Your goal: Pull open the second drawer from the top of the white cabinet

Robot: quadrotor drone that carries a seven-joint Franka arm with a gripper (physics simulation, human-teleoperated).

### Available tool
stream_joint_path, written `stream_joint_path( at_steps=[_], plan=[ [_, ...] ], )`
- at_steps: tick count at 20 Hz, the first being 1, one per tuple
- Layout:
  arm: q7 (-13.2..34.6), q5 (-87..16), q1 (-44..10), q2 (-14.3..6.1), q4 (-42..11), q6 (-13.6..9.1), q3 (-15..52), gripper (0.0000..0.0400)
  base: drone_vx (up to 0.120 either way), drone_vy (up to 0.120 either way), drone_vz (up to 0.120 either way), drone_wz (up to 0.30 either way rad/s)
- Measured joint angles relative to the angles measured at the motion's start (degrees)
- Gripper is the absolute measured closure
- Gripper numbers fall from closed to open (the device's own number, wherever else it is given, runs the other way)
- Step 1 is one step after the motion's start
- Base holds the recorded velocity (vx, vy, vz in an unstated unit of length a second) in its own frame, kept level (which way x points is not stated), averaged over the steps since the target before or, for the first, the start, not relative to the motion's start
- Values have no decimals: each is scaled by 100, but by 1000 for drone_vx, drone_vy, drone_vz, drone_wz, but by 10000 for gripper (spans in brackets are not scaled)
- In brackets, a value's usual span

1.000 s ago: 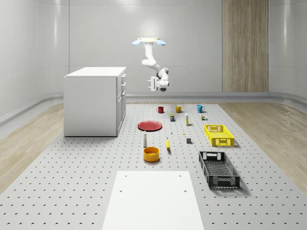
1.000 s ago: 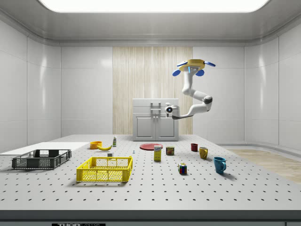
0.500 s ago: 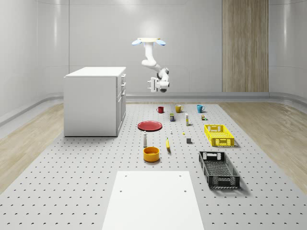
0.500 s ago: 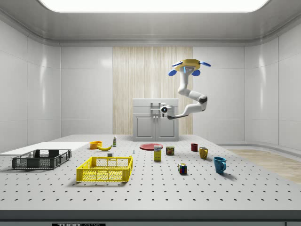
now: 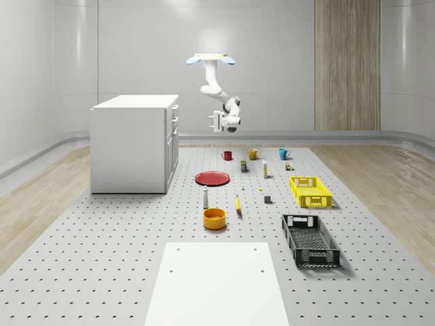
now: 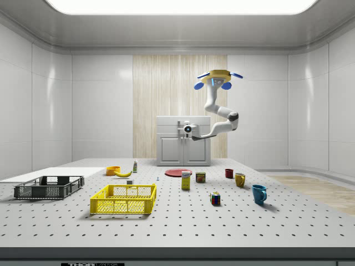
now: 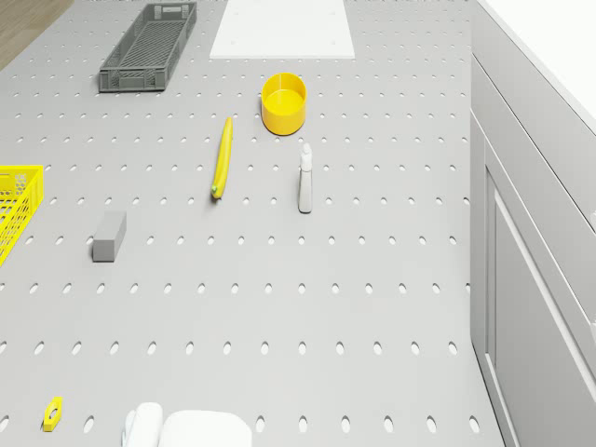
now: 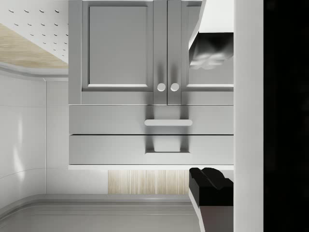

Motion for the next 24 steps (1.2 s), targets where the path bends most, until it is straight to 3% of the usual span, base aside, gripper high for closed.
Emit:
stream_joint_path(
  at_steps=[5, 24],
  plan=[
    [-6, 72, 40, -26, -111, 166, 109, 100, 0, 0, 0, 0],
    [-256, 865, 336, 95, -694, 1199, 928, 100, 0, 0, 0, 0]
  ],
)
